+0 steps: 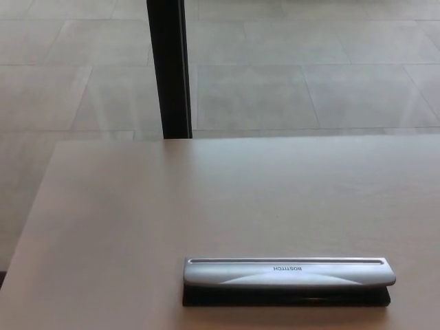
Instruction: A hole pucnch is kept on the middle on the desk infront of the robot and the robot uses both its hands as fists to press on it and use it
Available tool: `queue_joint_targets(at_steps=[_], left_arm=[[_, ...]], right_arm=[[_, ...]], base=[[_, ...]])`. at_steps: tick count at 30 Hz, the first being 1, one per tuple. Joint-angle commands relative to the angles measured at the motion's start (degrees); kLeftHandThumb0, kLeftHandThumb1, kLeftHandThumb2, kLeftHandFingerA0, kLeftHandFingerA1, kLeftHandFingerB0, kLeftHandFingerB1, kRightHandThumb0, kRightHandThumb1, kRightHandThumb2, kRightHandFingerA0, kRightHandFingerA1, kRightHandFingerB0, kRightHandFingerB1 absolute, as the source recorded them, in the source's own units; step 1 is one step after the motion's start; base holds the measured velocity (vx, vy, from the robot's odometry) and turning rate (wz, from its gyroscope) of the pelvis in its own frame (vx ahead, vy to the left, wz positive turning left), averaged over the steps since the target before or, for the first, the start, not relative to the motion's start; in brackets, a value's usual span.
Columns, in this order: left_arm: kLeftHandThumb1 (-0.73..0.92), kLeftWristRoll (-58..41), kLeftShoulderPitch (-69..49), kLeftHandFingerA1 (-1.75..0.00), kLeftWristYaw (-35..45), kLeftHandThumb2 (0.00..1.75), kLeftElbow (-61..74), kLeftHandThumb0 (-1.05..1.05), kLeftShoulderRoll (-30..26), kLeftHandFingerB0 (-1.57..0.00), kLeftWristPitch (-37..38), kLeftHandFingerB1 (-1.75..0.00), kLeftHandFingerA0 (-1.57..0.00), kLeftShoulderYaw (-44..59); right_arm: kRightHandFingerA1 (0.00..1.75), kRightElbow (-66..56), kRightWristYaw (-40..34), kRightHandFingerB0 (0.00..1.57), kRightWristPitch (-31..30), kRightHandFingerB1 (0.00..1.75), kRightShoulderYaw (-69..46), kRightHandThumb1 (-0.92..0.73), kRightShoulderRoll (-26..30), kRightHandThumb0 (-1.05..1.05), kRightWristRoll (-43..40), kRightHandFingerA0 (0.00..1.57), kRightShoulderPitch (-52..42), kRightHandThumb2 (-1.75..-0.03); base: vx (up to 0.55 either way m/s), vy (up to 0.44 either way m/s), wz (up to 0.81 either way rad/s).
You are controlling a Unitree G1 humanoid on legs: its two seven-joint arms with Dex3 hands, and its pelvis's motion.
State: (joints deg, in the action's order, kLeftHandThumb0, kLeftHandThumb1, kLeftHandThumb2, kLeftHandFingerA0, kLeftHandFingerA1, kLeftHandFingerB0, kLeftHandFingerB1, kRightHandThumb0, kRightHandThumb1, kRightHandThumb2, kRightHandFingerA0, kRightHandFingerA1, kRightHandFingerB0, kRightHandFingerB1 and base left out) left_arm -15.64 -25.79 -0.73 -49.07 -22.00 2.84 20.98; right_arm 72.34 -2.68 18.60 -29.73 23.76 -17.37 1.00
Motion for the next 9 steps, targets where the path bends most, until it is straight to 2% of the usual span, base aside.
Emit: queue_joint_targets(at_steps=[1, 2, 3, 4, 5, 7, 8, 9], left_arm=[[0.26, 1.31, 0.07, -0.91, -0.03, 0.81, -1.00, -0.53, -0.39, -0.73, -0.94, -0.75, -0.97, 0.73], [0.37, 1.40, 0.52, -0.85, -0.16, 0.59, -1.93, -0.50, -0.38, -0.78, -0.41, -0.72, -1.00, 0.80], [0.26, 1.46, 1.24, -0.88, 0.32, 0.81, -3.81, -0.53, -0.50, -0.75, 0.95, -0.76, -0.96, 0.94], [0.26, 1.46, 1.57, -0.88, 0.62, 0.81, -4.69, -0.53, -0.62, -0.75, 1.43, -0.76, -0.96, 1.00], [0.35, 0.80, 1.85, -0.83, 0.84, 0.57, -5.41, -0.50, -0.56, -0.80, 1.24, -0.71, -0.97, 1.65], [0.35, 0.89, 1.34, -0.83, 0.51, 0.58, -3.71, -0.48, -0.25, -0.85, 0.81, -0.72, -0.98, 1.77], [0.25, 1.09, 1.01, -0.88, 0.48, 0.79, -2.58, -0.54, -0.19, -0.80, 0.42, -0.76, -0.97, 1.64], [0.26, 1.33, 1.12, -0.86, 0.40, 0.79, -2.45, -0.56, -0.14, -0.79, 0.47, -0.75, -0.96, 1.50]], right_arm=[[0.88, -0.43, -0.34, 0.56, 1.12, 0.68, 0.01, -0.54, -0.17, -0.48, 0.52, 0.84, -0.94, -0.75], [0.89, -0.52, -0.64, 0.58, 1.32, 0.68, -0.01, -0.56, -0.21, -0.51, 0.57, 0.88, -1.01, -0.73], [0.89, -0.54, -0.96, 0.60, 1.45, 0.68, -0.21, -0.58, -0.27, -0.52, 0.44, 0.88, -0.97, -0.72], [0.89, -0.54, -0.95, 0.60, 1.44, 0.68, -0.26, -0.58, -0.29, -0.52, 0.40, 0.88, -0.94, -0.72], [0.84, -0.32, -0.81, 0.59, 1.49, 0.67, -0.31, -0.58, -0.26, -0.51, 0.40, 0.86, -0.95, -0.71], [0.83, -0.42, -0.74, 0.58, 1.84, 0.67, -0.52, -0.53, -0.41, -0.48, 0.19, 0.82, -0.99, -0.74], [0.84, -0.44, -0.72, 0.58, 1.92, 0.67, -0.63, -0.52, -0.46, -0.49, 0.09, 0.83, -0.87, -0.73], [0.85, -0.48, -0.80, 0.56, 1.91, 0.68, -0.60, -0.51, -0.45, -0.49, 0.17, 0.81, -0.67, -0.74]], base=[[0.00, 0.000, 0.00], [0.00, 0.000, 0.00], [0.00, 0.000, 0.00], [0.00, 0.000, 0.00], [0.00, 0.000, 0.00], [0.00, 0.000, 0.00], [0.00, 0.000, 0.00], [0.00, 0.000, 0.00]])
